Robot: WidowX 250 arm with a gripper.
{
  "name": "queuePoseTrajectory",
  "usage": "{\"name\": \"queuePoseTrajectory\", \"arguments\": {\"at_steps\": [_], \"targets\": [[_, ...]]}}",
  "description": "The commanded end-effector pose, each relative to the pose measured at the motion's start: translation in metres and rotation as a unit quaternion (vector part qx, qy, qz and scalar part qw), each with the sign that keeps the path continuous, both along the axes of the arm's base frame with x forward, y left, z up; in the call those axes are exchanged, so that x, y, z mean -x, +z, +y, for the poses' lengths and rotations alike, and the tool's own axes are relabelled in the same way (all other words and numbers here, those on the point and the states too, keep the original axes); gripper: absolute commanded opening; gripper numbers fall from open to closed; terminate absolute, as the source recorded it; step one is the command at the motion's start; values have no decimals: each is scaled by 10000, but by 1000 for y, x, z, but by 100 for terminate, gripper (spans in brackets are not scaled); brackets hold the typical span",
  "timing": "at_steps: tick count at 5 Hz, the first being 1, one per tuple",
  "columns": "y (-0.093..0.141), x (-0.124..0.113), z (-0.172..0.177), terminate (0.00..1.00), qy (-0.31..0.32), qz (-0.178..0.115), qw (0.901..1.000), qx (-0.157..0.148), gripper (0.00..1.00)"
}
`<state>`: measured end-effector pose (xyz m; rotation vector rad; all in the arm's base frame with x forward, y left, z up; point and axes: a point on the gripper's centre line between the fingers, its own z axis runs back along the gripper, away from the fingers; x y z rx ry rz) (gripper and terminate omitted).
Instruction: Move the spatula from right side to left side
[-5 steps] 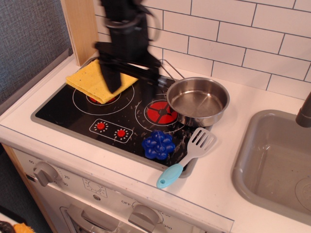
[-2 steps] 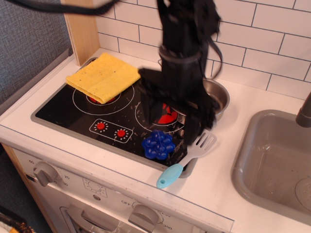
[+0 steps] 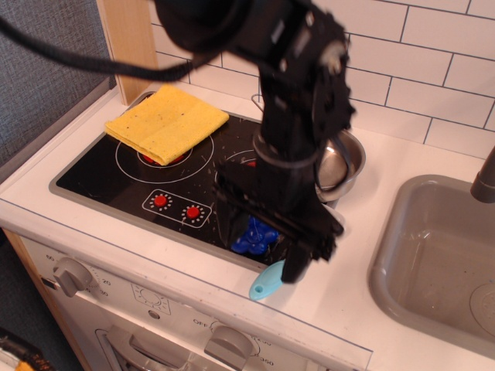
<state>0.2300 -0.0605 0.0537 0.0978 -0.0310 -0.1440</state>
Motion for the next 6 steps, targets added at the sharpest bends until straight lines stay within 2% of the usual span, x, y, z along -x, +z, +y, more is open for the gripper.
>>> {"name": "queuePoseTrajectory", "arguments": {"at_steps": [1, 2, 4, 5, 6], "targets": [[-14, 5, -12, 0, 37, -316, 9994, 110, 100], [-20, -1, -13, 0, -4, -364, 9993, 48, 100], [-39, -11, 6, 0, 212, -131, 9997, -59, 100], [-42, -9, 4, 0, 177, -90, 9998, -25, 0], [-42, -7, -2, 0, 84, -36, 10000, 33, 0]]}}
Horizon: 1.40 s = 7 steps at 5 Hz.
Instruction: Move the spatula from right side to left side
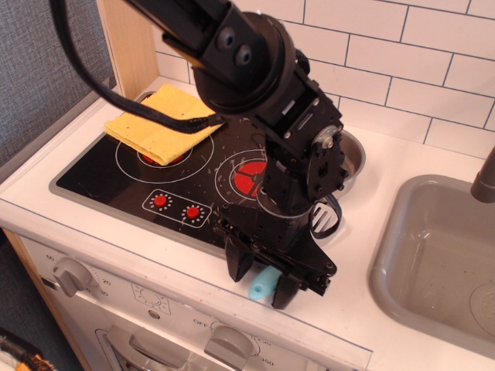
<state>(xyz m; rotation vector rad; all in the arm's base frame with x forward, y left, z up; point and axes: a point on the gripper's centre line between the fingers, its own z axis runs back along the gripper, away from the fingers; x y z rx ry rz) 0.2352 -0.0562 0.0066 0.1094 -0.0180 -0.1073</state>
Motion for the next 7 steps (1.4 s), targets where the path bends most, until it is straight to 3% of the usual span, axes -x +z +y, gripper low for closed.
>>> {"name": "queuePoseTrajectory", "arguments": {"at_steps": [1, 2, 4, 5, 7], "targets": [[9, -1, -15, 0, -248, -126, 9995, 175, 0], [26, -6, -27, 0, -542, -341, 9972, 383, 0], [106, -30, -25, 0, -727, -1189, 9867, 831, 0], [124, -45, 26, 0, -183, -1313, 9877, 829, 0], [110, -66, 127, 0, 774, -1200, 9885, 504, 0]]}}
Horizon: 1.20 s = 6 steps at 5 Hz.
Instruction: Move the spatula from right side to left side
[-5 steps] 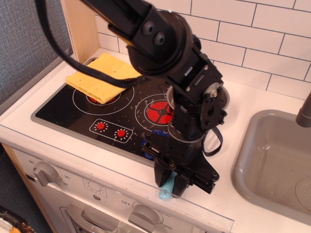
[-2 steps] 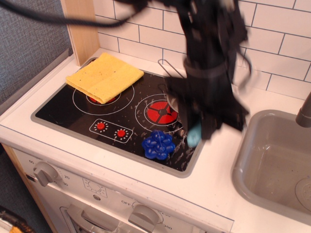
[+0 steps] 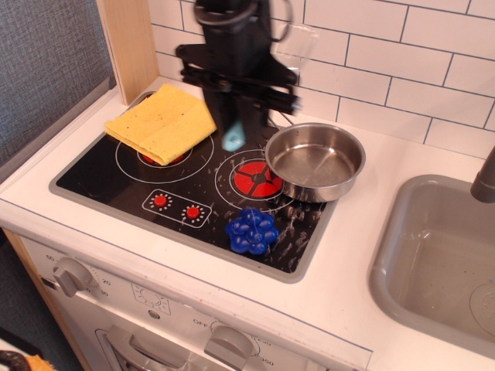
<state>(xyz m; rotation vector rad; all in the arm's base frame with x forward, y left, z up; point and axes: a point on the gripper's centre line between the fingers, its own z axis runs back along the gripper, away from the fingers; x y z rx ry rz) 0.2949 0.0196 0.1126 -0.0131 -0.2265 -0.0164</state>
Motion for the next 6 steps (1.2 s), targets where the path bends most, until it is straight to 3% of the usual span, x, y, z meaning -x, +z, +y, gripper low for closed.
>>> {"name": "queuePoseTrajectory", "arguments": {"at_steps": [1, 3, 4, 5, 6], "targets": [[1, -23, 96, 0, 453, -146, 9982, -371, 0], [-17, -42, 136, 0, 705, 66, 9957, -593, 0], [-33, -44, 134, 0, 648, 269, 9965, -462, 0], [-36, -44, 124, 0, 639, 400, 9964, -392, 100], [-29, -42, 118, 0, 591, 323, 9969, -404, 100]]}}
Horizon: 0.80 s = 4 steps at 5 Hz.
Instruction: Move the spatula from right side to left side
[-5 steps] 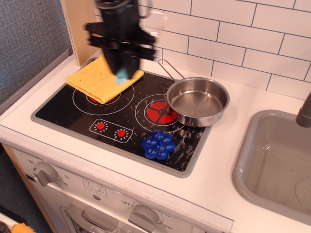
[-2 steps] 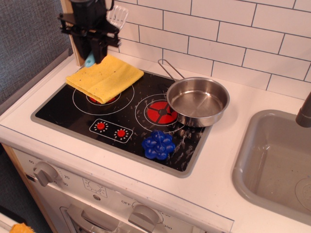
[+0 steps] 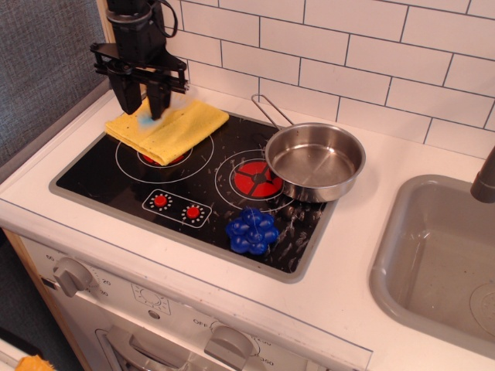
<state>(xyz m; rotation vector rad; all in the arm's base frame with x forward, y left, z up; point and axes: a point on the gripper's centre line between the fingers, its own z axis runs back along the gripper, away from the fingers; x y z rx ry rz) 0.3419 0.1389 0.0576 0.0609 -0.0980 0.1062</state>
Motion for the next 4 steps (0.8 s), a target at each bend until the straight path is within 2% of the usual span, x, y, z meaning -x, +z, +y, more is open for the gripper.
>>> {"name": "queuePoseTrajectory", "arguments": {"at_steps": [1, 2, 3, 4], "targets": [[37, 14, -17, 0, -282, -458, 9985, -136, 100], [43, 24, -40, 0, -637, -563, 9964, -57, 100], [43, 24, -40, 0, -637, -563, 9964, -57, 100], [43, 24, -40, 100, -637, -563, 9964, -57, 100]]}}
